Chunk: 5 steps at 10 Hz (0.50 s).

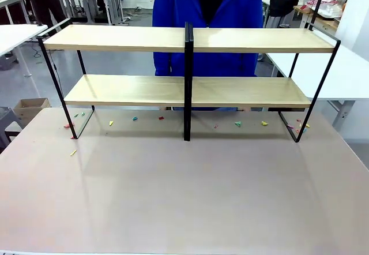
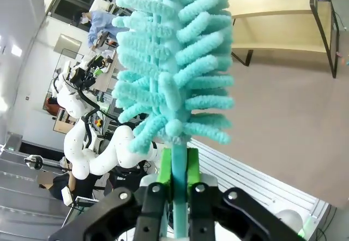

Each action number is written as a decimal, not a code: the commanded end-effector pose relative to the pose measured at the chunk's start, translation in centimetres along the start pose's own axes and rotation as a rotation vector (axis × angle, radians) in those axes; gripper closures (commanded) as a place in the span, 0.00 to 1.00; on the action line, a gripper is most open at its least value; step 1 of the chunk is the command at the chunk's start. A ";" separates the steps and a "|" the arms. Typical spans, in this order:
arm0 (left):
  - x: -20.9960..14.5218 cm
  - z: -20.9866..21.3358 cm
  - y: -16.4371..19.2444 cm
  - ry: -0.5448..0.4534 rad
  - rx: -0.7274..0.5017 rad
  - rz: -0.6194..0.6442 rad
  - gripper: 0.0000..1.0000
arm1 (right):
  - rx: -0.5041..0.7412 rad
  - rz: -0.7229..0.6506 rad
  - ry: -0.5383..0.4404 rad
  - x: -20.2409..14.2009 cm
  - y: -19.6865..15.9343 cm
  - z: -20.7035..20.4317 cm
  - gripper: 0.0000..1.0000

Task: Clean the shelves.
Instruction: Clean another randomly selected level of the Shelf with the Duster.

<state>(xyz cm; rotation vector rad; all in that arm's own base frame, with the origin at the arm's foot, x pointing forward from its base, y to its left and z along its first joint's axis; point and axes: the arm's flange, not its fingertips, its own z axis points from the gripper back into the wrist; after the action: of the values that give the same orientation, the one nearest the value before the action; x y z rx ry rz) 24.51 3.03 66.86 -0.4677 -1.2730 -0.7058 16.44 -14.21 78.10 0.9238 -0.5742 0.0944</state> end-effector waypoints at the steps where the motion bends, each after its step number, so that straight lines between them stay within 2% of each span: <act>1: -0.1 -0.2 -0.1 0.005 0.009 0.004 0.00 | 0.010 -0.003 -0.010 0.1 0.5 0.2 0.88; 2: -0.1 -0.2 -0.1 0.005 0.009 0.004 0.00 | 0.000 0.000 0.000 0.0 0.0 0.0 0.88; 3: -0.1 -0.2 -0.1 0.005 0.009 0.004 0.00 | -0.062 0.123 0.252 -4.6 0.5 -3.4 0.88; 4: -0.1 -0.2 -0.1 0.005 0.009 0.004 0.00 | -0.017 0.164 0.467 -10.0 -0.9 -6.5 0.88; 5: -0.1 -0.2 -0.1 0.005 0.009 0.004 0.00 | -0.045 0.153 0.689 -14.2 -2.4 -9.0 0.88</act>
<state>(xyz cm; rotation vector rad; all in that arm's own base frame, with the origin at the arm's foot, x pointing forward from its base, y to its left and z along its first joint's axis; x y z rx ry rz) 24.52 3.03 66.86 -0.4677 -1.2728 -0.7060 11.69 -8.14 69.59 0.8440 -0.1753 0.3357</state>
